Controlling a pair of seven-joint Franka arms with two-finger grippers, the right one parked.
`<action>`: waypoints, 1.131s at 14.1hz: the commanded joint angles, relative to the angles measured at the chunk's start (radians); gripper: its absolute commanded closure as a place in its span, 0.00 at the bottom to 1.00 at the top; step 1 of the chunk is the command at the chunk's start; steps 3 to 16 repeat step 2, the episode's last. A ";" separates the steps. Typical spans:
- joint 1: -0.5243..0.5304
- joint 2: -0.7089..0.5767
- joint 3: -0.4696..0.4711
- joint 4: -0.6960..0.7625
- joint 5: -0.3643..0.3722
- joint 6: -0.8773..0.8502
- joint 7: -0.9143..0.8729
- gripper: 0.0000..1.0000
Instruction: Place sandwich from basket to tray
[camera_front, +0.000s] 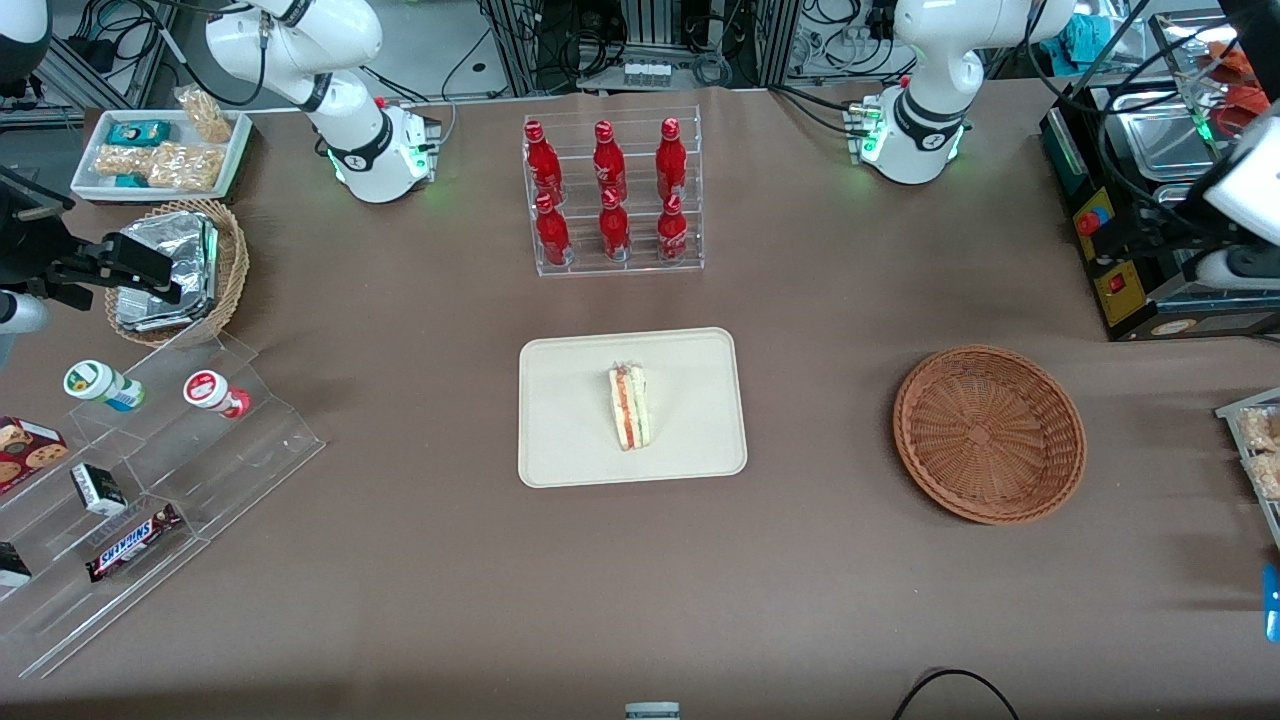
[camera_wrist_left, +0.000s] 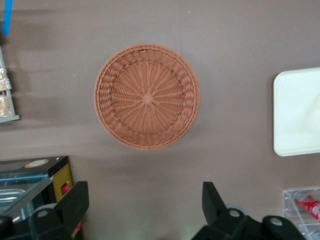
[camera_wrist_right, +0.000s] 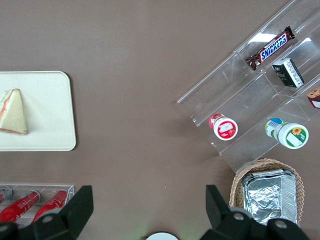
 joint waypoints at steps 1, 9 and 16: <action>-0.009 0.058 0.007 0.076 -0.029 -0.019 0.002 0.00; -0.015 0.058 0.008 0.077 -0.029 -0.020 0.002 0.00; -0.015 0.058 0.008 0.077 -0.029 -0.020 0.002 0.00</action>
